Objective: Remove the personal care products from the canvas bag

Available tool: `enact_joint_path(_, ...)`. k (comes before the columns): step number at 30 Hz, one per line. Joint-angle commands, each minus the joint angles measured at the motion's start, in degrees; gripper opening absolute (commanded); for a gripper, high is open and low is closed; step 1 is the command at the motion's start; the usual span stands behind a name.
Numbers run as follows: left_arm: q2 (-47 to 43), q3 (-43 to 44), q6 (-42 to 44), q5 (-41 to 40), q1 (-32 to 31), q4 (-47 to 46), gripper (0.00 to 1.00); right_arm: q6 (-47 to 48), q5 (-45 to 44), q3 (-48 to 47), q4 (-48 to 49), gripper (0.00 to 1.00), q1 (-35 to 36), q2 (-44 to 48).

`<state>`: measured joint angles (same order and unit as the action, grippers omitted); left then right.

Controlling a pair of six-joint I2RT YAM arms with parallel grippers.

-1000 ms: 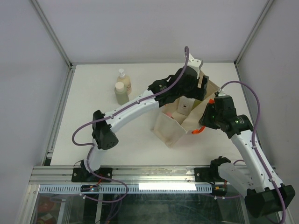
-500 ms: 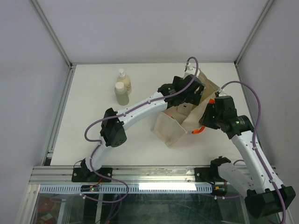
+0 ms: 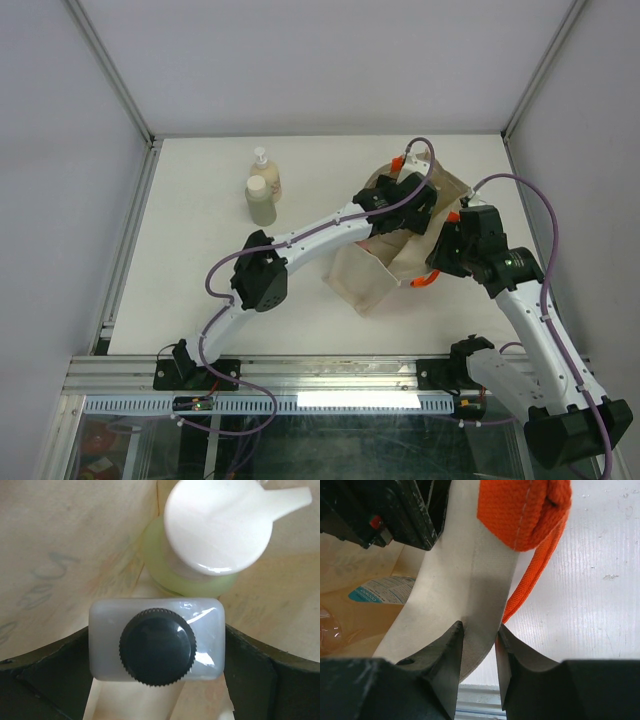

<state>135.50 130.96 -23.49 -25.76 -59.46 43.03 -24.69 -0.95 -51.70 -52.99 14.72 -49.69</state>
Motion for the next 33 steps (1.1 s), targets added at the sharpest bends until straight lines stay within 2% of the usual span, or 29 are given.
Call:
enact_joint_path(1, 0.9, 4.2, 0.9, -1.7, 0.7, -3.6, 0.92, 1.1, 1.0, 0.2, -0.1, 0.34, -0.2, 0.8)
enact_joint_path(4, 1.7, 5.3, 1.4, -1.7, 1.2, -4.2, 0.93, 1.1, 1.0, 0.2, -0.1, 0.34, -0.2, 0.8)
enact_joint_path(6, 1.9, 5.3, 1.4, -0.8, 1.6, -4.5, 0.89, 1.1, 1.0, 0.2, 0.0, 0.34, -0.2, 0.9)
enact_joint_path(15, -0.4, 5.0, 4.4, 0.8, 1.6, -4.5, 0.37, 1.2, 1.1, 0.3, 0.2, 0.34, -0.2, 0.8)
enact_joint_path(23, -7.1, 4.9, 5.8, 0.8, 1.6, -3.6, 0.06, 1.1, 1.1, 0.3, 0.2, 0.34, -0.2, 0.8)
enact_joint_path(27, -10.7, 5.0, 3.2, 2.5, 1.9, -2.1, 0.00, 1.1, 1.2, 0.3, 0.2, 0.34, -0.2, 0.7)
enact_joint_path(33, -16.6, 4.9, -2.7, 7.9, 3.2, -0.5, 0.00, 1.1, 1.2, 0.3, 0.2, 0.34, -0.2, 0.7)
